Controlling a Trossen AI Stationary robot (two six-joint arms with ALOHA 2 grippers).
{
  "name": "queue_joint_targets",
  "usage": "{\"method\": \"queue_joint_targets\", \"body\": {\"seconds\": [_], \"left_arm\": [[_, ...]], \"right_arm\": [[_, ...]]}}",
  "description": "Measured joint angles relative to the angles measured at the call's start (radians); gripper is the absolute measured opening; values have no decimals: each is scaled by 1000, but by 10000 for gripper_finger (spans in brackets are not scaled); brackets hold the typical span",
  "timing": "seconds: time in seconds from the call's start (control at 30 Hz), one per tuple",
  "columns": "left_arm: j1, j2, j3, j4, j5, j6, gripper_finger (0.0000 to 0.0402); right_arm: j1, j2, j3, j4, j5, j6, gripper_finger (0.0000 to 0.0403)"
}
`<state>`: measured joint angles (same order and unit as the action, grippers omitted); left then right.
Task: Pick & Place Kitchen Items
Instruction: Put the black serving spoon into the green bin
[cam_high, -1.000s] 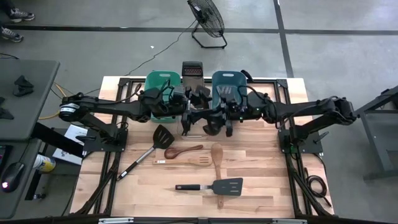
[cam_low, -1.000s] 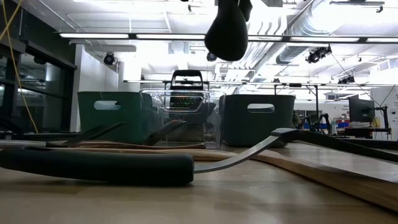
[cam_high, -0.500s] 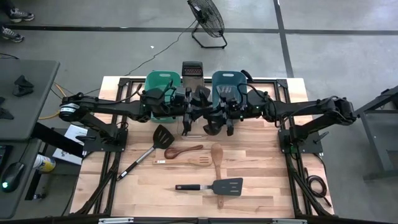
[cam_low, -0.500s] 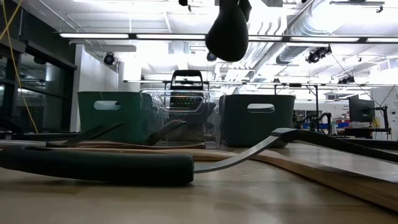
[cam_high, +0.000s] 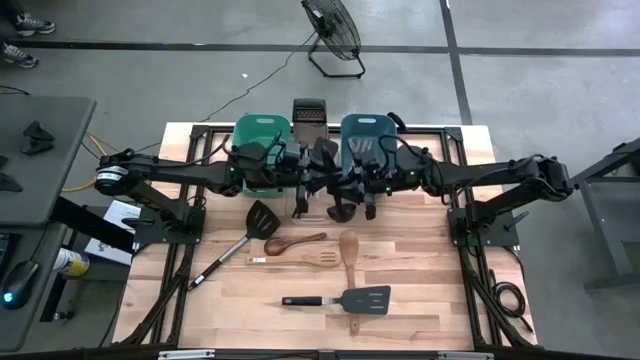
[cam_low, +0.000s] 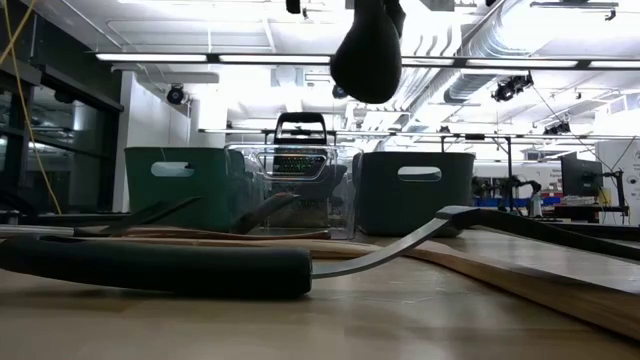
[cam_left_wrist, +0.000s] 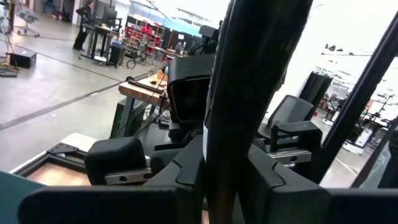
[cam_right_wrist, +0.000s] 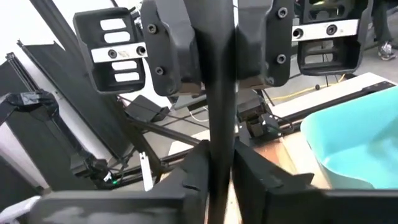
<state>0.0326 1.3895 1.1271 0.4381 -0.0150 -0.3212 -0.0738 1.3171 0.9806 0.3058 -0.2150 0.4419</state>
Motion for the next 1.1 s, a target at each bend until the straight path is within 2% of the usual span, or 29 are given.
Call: {"method": "queue_joint_targets", "body": {"seconds": [0.2, 0.4, 0.53, 0.73, 1.0, 1.1], "left_arm": [[0, 0, 0, 0, -4, 2, 59], [0, -21, 0, -58, -37, 12, 59], [0, -76, 0, -155, -75, 59, 59], [1, -163, 0, -301, -125, 135, 59], [1, -214, 0, -496, -143, 422, 59], [0, -224, 0, -570, -215, 502, 59]], "right_arm": [[-1, -4, 0, -11, -50, 12, 137], [-9, -19, 0, -45, -118, 56, 176], [-23, -55, 2, -118, -158, 59, 184], [-28, -95, 2, -184, -151, 49, 181], [-27, -107, 2, -193, -93, 40, 181], [-27, -107, 2, -201, -76, 40, 181]]}}
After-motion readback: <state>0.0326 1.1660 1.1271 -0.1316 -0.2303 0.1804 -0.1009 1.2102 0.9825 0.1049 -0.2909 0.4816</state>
